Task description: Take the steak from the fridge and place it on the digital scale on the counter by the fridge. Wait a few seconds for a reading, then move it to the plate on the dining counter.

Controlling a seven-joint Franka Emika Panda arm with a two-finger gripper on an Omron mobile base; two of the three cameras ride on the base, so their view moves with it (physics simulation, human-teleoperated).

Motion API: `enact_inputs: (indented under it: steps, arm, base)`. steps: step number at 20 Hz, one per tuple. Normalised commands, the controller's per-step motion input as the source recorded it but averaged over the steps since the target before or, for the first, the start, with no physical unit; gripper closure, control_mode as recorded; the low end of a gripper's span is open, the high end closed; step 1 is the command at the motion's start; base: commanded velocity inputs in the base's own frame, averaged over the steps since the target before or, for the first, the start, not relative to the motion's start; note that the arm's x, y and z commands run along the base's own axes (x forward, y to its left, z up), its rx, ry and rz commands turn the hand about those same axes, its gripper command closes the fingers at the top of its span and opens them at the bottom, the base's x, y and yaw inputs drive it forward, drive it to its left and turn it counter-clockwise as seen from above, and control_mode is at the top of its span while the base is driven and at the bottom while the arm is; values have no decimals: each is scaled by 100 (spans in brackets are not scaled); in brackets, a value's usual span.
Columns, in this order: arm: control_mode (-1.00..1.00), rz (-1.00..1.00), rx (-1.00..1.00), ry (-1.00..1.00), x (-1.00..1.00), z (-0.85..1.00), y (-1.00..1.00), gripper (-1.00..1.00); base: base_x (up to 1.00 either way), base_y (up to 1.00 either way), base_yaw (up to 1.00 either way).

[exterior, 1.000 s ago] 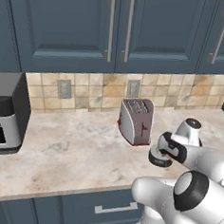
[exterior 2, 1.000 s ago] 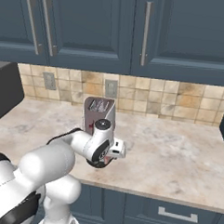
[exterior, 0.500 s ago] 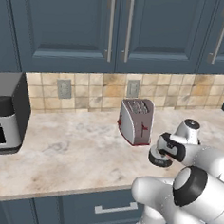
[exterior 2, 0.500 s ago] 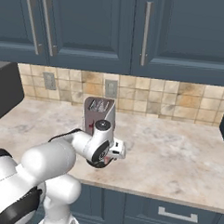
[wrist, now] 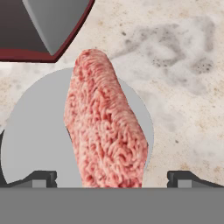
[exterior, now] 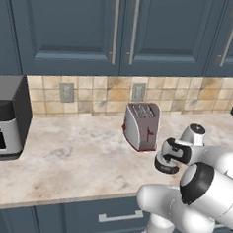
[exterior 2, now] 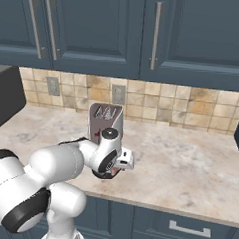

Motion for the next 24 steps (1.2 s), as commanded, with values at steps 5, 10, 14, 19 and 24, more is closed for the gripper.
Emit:
enact_inputs:
  steps: [5,10,14,19,24]
  arm:
    - [-100,0,0,1,2,-16,0,-100]
    - [-100,0,0,1,0,-10,0,-100]
    - [-100,0,0,0,0,0,0,-100]
    - [-100,0,0,1,0,0,0,100]
    - [-100,0,0,2,0,0,0,100]
  base:
    - [0,0,0]
    - [0,0,0]
    - [0,0,0]
    - [0,0,0]
    - [0,0,0]
